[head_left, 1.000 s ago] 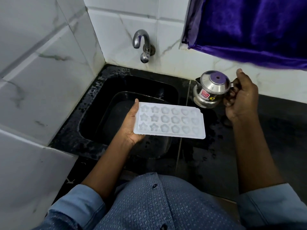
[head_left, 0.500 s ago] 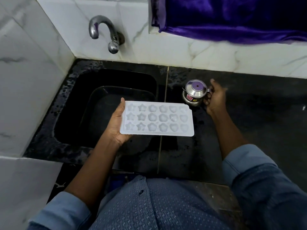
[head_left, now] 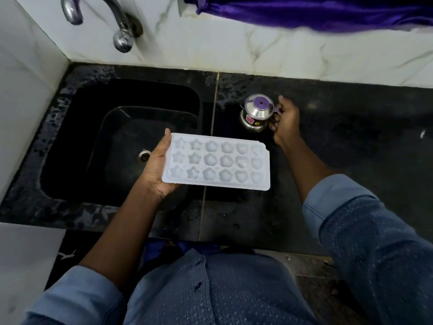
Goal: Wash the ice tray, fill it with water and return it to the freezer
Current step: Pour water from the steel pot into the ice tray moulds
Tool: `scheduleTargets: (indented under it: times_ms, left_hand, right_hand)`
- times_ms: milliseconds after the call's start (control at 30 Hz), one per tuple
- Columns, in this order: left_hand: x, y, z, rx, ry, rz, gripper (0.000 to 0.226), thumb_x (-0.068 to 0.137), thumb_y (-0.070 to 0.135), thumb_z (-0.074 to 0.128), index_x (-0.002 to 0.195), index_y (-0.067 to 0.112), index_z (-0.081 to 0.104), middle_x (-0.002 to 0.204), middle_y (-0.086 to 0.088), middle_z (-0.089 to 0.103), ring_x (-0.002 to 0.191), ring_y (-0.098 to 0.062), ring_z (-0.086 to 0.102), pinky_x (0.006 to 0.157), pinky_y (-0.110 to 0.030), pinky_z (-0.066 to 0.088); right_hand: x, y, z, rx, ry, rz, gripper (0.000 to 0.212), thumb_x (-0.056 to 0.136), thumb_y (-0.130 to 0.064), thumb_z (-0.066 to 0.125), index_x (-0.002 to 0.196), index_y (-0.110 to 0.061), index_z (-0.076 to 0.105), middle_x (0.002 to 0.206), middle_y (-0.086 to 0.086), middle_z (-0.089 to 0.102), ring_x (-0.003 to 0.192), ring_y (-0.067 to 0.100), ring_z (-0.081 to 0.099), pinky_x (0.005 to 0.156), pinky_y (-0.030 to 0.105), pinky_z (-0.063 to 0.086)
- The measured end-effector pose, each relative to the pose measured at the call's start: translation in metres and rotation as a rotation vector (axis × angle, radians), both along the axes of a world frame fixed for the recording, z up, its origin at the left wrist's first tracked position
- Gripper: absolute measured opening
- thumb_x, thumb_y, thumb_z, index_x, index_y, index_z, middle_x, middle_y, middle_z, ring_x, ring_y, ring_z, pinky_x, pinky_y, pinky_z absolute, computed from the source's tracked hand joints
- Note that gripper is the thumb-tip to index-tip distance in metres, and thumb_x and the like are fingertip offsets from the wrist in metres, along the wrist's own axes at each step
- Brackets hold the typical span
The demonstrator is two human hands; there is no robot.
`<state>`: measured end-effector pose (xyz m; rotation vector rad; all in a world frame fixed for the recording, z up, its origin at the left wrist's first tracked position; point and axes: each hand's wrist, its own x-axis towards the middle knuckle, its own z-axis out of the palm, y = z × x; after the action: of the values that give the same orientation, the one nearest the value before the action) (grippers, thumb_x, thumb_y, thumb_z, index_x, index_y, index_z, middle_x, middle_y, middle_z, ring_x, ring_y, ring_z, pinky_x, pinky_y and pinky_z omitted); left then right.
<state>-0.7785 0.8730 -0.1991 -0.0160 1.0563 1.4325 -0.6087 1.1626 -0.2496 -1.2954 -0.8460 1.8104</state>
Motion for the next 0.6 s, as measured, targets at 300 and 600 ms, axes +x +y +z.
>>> scheduleTargets:
  times_ms: [300,600]
  left_hand:
    - [0.014,0.021,-0.016,-0.006,-0.026,0.034,0.074,0.105,0.068,0.038,0.118,0.009,0.081,0.134,-0.020,0.071,0.118,-0.036,0.073,0.090,-0.054,0.063]
    - [0.024,0.030,-0.029,-0.020,-0.075,0.013,0.074,0.103,0.070,0.042,0.126,0.008,0.077,0.142,-0.020,0.066,0.125,-0.037,0.068,0.091,-0.055,0.061]
  right_hand:
    - [-0.008,0.014,-0.026,0.004,0.024,0.011,0.053,0.103,-0.032,0.055,0.052,-0.024,0.045,0.049,-0.008,0.035,0.041,0.007,0.029,0.042,0.024,0.017]
    - [-0.015,0.019,-0.034,-0.022,0.013,0.022,0.050,0.104,-0.032,0.054,0.056,-0.024,0.043,0.047,-0.009,0.035,0.041,0.006,0.030,0.043,0.023,0.018]
